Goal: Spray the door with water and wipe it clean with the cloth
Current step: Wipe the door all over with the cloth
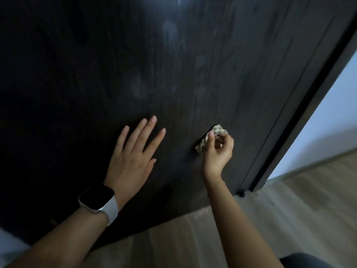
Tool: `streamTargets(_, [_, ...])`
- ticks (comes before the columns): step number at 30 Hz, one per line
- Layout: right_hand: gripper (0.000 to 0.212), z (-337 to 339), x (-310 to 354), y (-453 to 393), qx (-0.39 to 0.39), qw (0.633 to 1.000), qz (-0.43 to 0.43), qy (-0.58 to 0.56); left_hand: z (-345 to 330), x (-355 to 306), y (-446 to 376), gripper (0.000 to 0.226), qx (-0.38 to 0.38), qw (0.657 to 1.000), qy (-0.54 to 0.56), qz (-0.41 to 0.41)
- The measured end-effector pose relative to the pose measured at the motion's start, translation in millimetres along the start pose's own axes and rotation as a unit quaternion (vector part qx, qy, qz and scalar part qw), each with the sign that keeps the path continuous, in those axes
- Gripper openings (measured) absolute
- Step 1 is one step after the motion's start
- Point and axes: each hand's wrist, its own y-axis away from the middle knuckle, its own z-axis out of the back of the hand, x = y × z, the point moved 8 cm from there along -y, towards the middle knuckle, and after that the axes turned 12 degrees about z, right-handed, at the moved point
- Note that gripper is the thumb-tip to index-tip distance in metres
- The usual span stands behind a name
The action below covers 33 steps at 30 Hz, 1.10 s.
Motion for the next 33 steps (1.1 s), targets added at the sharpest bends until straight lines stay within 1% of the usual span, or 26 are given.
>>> streamTargets(2, [0.017,5.2,26.3,-33.2,0.058,0.993,0.092,0.041,18.8,-15.2,-28.6,0.088,-0.017,1.000,-0.002,-0.013])
streamTargets(3, [0.018,7.4,38.9,-46.5,0.084,0.983,0.143,0.080,28.7,-23.5,-43.8,0.089,-0.027,0.999,-0.003,-0.022])
streamTargets(5, [0.011,9.1,53.7,-67.3,0.121,0.954,0.225,0.155,48.8,-40.5,-76.1,0.089,-0.049,0.998,-0.003,-0.042])
streamTargets(7, [0.004,6.7,59.4,-79.5,0.151,0.935,0.279,0.162,67.4,-55.2,-108.8,0.090,-0.070,0.996,-0.014,-0.055])
streamTargets(8, [0.006,5.8,59.9,-85.0,0.161,0.934,0.286,0.144,76.5,-61.7,-125.5,0.091,-0.081,0.995,-0.022,-0.059])
streamTargets(10, [0.009,8.1,61.9,-98.2,0.150,0.943,0.276,0.111,94.1,-75.1,-158.4,0.091,-0.107,0.991,-0.041,-0.071])
streamTargets(12, [0.003,14.7,58.6,-109.9,0.104,0.962,0.236,0.087,105.5,-85.3,-186.4,0.092,-0.126,0.986,-0.063,-0.091])
streamTargets(15, [0.002,24.2,34.9,-115.2,0.022,0.989,0.141,0.041,103.2,-88.9,-215.1,0.100,-0.120,0.984,-0.094,-0.095])
streamTargets(16, [0.000,23.9,25.3,-111.5,0.008,0.993,0.116,0.034,98.6,-88.3,-219.5,0.102,-0.114,0.983,-0.109,-0.092])
streamTargets(18, [0.005,18.8,10.8,-99.1,-0.006,0.996,0.082,0.016,90.2,-87.9,-221.9,0.101,-0.114,0.979,-0.144,-0.093])
streamTargets(20, [0.014,10.7,9.9,-81.4,-0.011,0.995,0.095,0.014,87.6,-88.6,-220.9,0.098,-0.122,0.975,-0.154,-0.099])
streamTargets(22, [0.026,-1.3,19.2,-63.3,0.012,0.990,0.128,0.052,88.5,-88.9,-221.0,0.098,-0.133,0.974,-0.152,-0.102])
streamTargets(24, [0.033,-10.8,24.7,-50.0,0.035,0.986,0.141,0.087,89.6,-89.5,-220.9,0.098,-0.138,0.973,-0.151,-0.105])
streamTargets(25, [0.033,-12.3,26.7,-48.6,0.038,0.984,0.146,0.095,89.5,-89.4,-221.1,0.098,-0.139,0.973,-0.151,-0.107])
streamTargets(28, [0.023,-6.6,28.9,-66.5,0.034,0.979,0.181,0.087,90.2,-89.4,-221.1,0.099,-0.138,0.973,-0.148,-0.110])
streamTargets(31, [0.016,8.9,39.5,-118.7,0.004,0.987,0.160,0.033,88.3,-90.4,-222.0,0.098,-0.131,0.973,-0.154,-0.109])
streamTargets(33, [0.011,8.6,68.3,-160.6,-0.015,0.985,0.170,0.008,86.6,-90.5,-222.2,0.098,-0.123,0.973,-0.162,-0.104])
